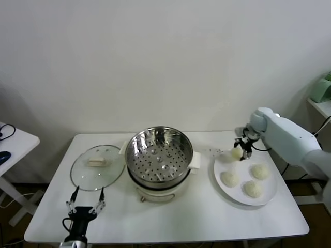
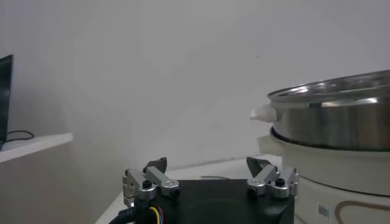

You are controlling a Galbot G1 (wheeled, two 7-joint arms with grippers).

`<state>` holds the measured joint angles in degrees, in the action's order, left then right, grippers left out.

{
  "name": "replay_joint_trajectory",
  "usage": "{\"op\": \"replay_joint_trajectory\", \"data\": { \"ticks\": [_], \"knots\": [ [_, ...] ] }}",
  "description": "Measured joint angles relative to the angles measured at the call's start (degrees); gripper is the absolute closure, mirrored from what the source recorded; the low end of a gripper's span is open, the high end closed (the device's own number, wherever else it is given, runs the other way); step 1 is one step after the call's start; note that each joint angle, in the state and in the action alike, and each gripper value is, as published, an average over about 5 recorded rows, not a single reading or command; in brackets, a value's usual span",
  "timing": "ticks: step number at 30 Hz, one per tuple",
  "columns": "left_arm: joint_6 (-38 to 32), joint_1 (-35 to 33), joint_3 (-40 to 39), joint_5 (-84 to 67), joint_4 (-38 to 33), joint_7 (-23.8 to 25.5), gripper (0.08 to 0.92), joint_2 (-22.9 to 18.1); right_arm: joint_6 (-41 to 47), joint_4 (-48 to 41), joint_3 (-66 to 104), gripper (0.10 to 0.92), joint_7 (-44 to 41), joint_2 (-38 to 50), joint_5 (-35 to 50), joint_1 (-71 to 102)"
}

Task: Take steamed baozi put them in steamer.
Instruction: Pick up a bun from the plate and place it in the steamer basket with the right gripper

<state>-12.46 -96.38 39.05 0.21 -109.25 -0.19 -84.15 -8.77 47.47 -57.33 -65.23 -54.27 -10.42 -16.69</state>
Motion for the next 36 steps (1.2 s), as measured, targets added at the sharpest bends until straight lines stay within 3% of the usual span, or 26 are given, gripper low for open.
{"op": "replay_joint_trajectory", "data": {
  "ticks": [9, 18, 36],
  "knots": [
    [0.41, -0.59, -0.31, 0.66, -0.74, 0.00, 0.177, -0.40, -3.88, 12.58, -6.44, 0.313, -0.58, -1.48, -1.45, -11.07],
    [0.74, -1.35, -0.30, 1.06, -1.42, -0.16, 0.177, -0.79, -7.83, 21.59, -7.88, 0.313, -1.36, -6.72, -8.04, -15.27],
    [0.97, -1.70, -0.47, 1.24, -1.50, -0.52, 0.177, -0.93, -13.83, 20.81, -7.37, 0.313, -0.92, -23.29, -19.77, -10.15]
  ]
}}
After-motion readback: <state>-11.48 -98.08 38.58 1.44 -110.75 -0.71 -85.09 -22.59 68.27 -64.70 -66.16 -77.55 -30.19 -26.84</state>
